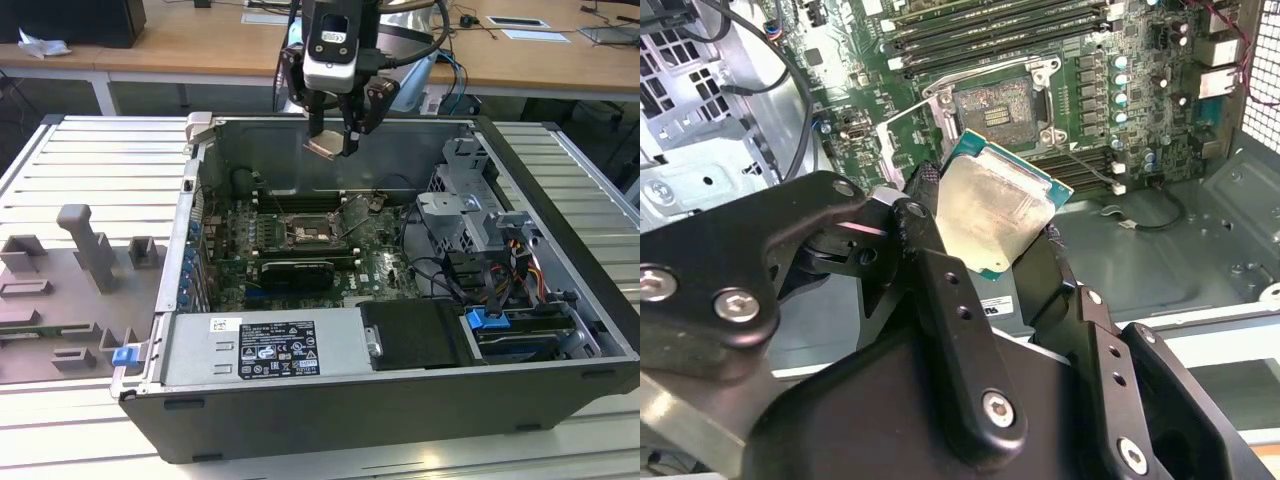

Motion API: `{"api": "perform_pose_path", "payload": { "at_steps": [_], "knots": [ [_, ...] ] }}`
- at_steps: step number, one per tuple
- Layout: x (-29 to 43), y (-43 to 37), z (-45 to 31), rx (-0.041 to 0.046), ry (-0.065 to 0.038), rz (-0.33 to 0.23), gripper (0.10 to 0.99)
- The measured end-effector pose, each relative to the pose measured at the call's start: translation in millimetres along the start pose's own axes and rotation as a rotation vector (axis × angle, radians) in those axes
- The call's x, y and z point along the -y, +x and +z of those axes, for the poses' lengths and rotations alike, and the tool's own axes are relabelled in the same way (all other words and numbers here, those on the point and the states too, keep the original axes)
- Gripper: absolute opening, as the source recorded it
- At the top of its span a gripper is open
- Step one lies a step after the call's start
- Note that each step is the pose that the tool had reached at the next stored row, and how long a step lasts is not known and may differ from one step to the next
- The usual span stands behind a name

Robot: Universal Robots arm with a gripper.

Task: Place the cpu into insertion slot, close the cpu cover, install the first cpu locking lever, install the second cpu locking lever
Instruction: 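Place the cpu into insertion slot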

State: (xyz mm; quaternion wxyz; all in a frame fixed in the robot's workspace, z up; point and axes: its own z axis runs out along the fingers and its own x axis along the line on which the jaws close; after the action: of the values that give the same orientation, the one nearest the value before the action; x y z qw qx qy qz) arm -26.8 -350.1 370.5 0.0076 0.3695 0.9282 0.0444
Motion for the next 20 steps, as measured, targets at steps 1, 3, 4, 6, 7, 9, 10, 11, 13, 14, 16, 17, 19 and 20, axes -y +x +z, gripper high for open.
{"api": "perform_pose_path", "payload": {
  "at_steps": [1, 3, 4, 6, 7, 9, 10, 11, 13, 14, 16, 17, 19, 20],
  "knots": [
    [0.0, 0.0, 0.0, 0.0003, 0.000, 0.004, 0.541],
    [0.0, 0.0, 0.2, 0.0015, 0.000, 0.017, 0.541],
    [0.0, 0.0, 0.3, 0.0018, 0.000, 0.021, 0.541],
    [0.0, 0.0, 0.4, 0.0027, -0.001, 0.031, 0.541],
    [0.0, 0.0, 0.4, 0.0031, -0.001, 0.035, 0.541],
    [0.0, 0.0, 0.6, 0.0044, -0.001, 0.050, 0.541],
    [0.0, 0.0, 0.7, 0.0048, -0.001, 0.055, 0.541],
    [0.0, 0.0, 0.7, 0.0052, -0.001, 0.059, 0.541],
    [0.0, 0.0, 0.9, 0.0065, -0.001, 0.074, 0.541],
    [0.1, 0.0, 1.0, 0.0072, -0.001, 0.082, 0.541],
    [0.1, 0.0, 1.1, 0.0080, -0.002, 0.091, 0.541],
    [0.1, 0.0, 1.1, 0.0085, -0.002, 0.096, 0.541],
    [0.1, 0.0, 1.2, 0.0094, -0.002, 0.106, 0.541],
    [0.1, 0.0, 1.2, 0.0100, -0.002, 0.113, 0.541]
  ]
}}
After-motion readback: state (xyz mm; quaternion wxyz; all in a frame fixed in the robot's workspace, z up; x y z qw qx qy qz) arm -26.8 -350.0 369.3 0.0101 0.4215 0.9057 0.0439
